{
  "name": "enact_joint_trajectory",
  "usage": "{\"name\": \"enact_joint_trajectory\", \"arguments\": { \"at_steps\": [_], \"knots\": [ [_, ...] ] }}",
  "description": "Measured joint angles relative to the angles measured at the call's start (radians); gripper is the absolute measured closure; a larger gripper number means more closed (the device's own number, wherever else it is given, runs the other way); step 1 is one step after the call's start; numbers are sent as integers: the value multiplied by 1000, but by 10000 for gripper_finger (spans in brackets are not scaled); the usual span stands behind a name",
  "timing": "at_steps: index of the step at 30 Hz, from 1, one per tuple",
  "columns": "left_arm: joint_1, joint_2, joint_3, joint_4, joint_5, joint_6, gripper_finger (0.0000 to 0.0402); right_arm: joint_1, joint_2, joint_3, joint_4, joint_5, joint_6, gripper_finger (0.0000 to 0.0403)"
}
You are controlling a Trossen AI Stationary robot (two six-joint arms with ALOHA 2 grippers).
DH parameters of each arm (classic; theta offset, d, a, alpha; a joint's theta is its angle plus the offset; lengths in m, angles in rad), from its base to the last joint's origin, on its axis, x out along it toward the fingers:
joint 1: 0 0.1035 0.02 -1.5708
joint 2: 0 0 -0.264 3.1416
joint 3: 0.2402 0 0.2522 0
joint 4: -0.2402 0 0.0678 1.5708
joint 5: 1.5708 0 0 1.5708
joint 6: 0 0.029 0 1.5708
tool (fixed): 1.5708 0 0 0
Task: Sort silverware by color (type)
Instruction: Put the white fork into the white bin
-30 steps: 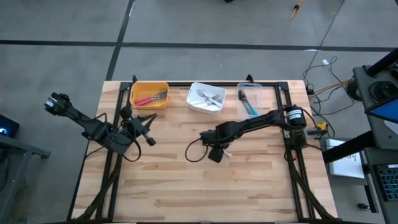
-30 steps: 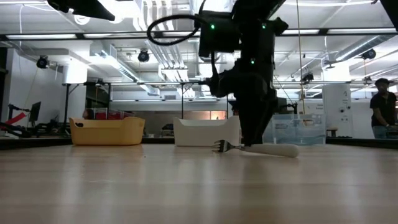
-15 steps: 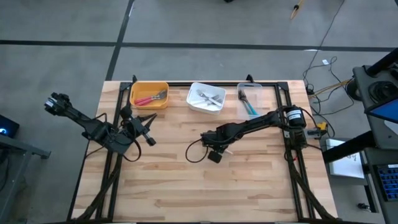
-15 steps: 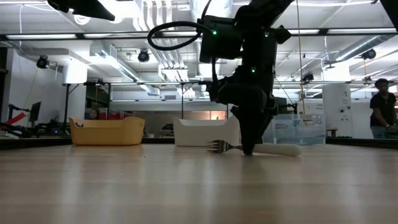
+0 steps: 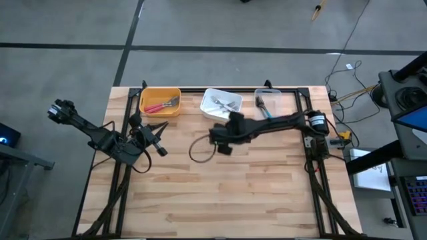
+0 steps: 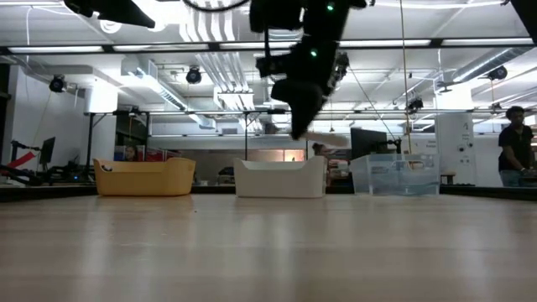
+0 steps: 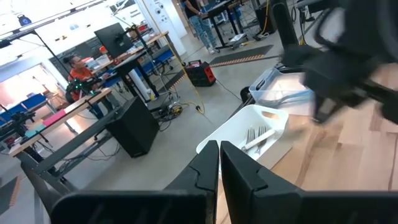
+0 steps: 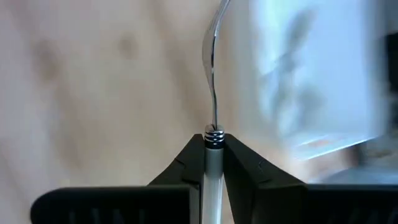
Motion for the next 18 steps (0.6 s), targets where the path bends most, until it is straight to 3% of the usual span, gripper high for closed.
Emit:
{"name": "enact_joint_trajectory", "arguments": {
  "at_steps": [4,7,18],
  "knots": [
    [0,0,0,0,0,0,402,-74,1,61,38,132,-151,376],
    [0,0,0,0,0,1,402,-141,2,56,168,192,-296,376],
    [0,0,0,-1,-1,7,402,-278,3,-184,753,201,-618,376]
  ]
}}
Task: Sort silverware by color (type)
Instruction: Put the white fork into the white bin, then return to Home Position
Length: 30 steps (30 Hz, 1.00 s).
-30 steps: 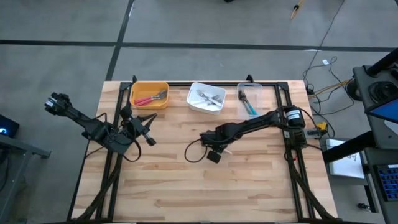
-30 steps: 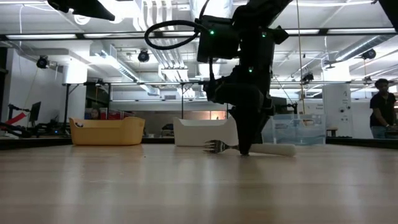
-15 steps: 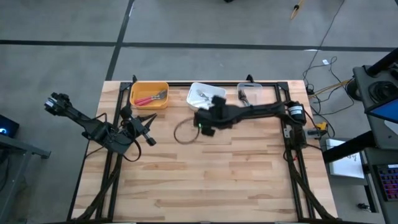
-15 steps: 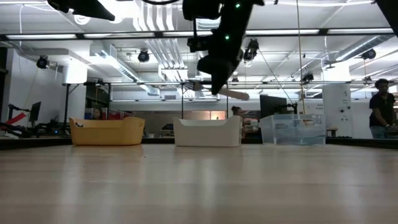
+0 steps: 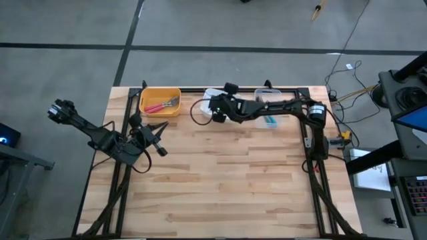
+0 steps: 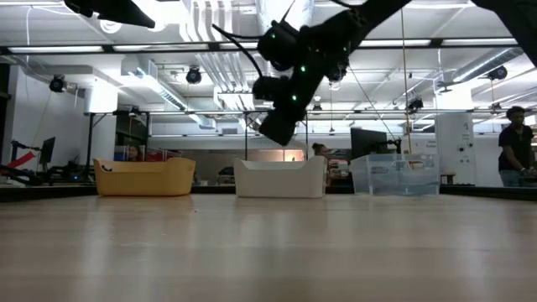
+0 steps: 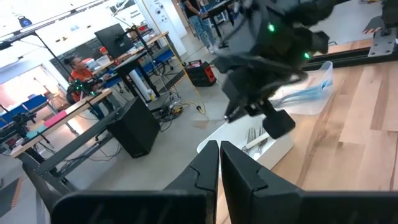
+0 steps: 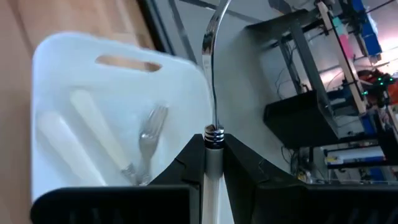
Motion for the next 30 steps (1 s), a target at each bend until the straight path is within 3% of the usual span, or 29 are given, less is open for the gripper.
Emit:
{"name": "enact_joint_trajectory", "arguments": {
  "at_steps": [11,21,28,30],
  "knots": [
    [0,0,0,-8,0,0,402,-25,1,-146,59,26,12,374],
    [0,0,0,-7,0,0,402,-33,0,-154,85,17,60,284],
    [-3,0,1,-31,3,-22,402,-8,-31,-150,70,17,111,274],
    [-10,-4,1,-75,71,-31,402,17,-67,-162,85,-27,159,278]
  ]
}}
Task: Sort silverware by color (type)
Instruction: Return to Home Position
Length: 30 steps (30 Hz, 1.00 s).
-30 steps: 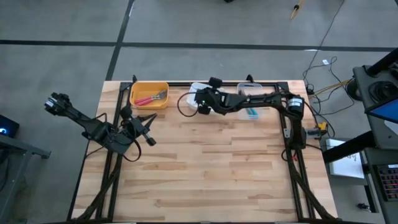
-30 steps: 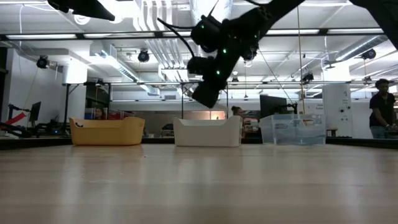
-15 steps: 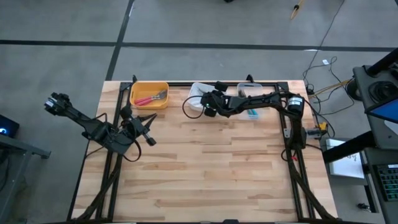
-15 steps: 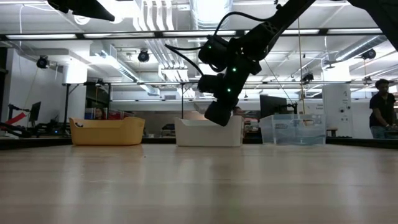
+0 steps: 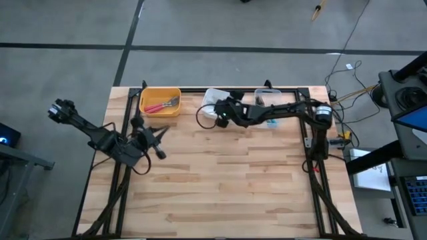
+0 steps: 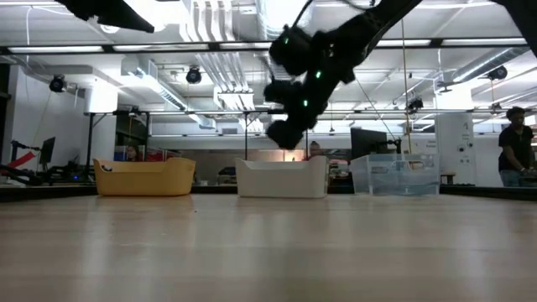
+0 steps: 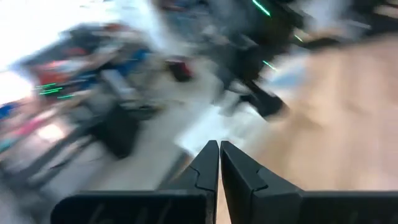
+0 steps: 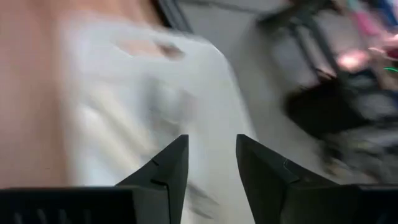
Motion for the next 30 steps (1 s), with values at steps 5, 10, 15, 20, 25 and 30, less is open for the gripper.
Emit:
{"name": "enact_joint_trajectory", "arguments": {
  "at_steps": [5,10,15,20,25,30],
  "knots": [
    [-25,-21,-14,-92,342,-13,402,60,-99,-171,221,-203,36,288],
    [-50,-72,-129,-1,427,37,402,110,-237,-423,549,-382,23,296],
    [-51,-196,-212,84,435,19,402,118,-425,-603,646,-510,49,305],
    [-51,-335,-323,241,436,54,402,112,-631,-746,652,-560,83,315],
    [-50,-455,-470,457,435,60,402,112,-838,-880,656,-562,101,323],
    [-49,-554,-528,530,358,67,402,112,-1031,-1001,655,-584,101,326]
  ]
}}
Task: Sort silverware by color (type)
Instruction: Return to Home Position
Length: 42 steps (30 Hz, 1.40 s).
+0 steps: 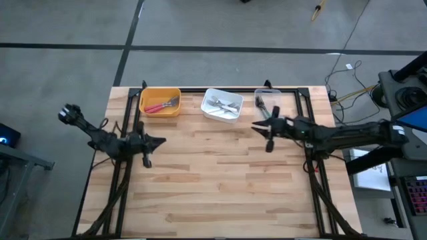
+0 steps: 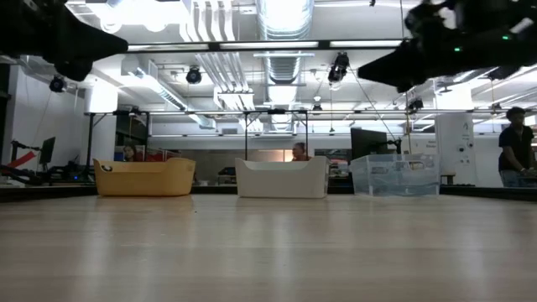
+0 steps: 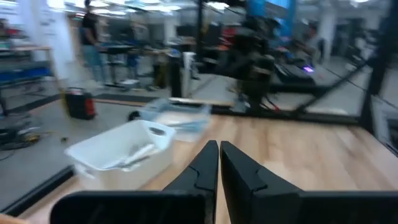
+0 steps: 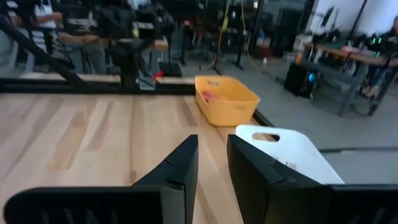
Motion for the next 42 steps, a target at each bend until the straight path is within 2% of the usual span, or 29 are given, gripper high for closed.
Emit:
{"name": "enact_joint_trajectory", "arguments": {
  "at_steps": [2,7,12,16,19,24,30,37,42],
  "knots": [
    [0,-25,0,-5,-35,1,402,0,-80,-50,0,-3,-8,325],
    [0,-68,-8,-24,-36,19,402,0,-272,-163,-8,-3,-11,327],
    [2,-90,-81,76,-36,-54,402,0,-448,-258,-18,-3,-14,330],
    [2,-99,-156,184,-37,-53,401,0,-576,-255,-180,-3,-22,329],
    [6,-100,-154,148,-38,-113,402,0,-662,-246,-263,-16,-23,332],
    [6,-97,-155,132,-36,-125,402,1,-787,-247,-460,-39,-58,339],
    [6,-98,-156,134,-17,-114,402,1,-754,-259,-521,-50,-54,348],
    [6,-87,-156,98,-17,-120,402,0,-702,-259,-525,-48,151,351],
    [6,-81,-153,53,-43,-103,402,0,-679,-259,-526,-48,195,351]
  ]
}}
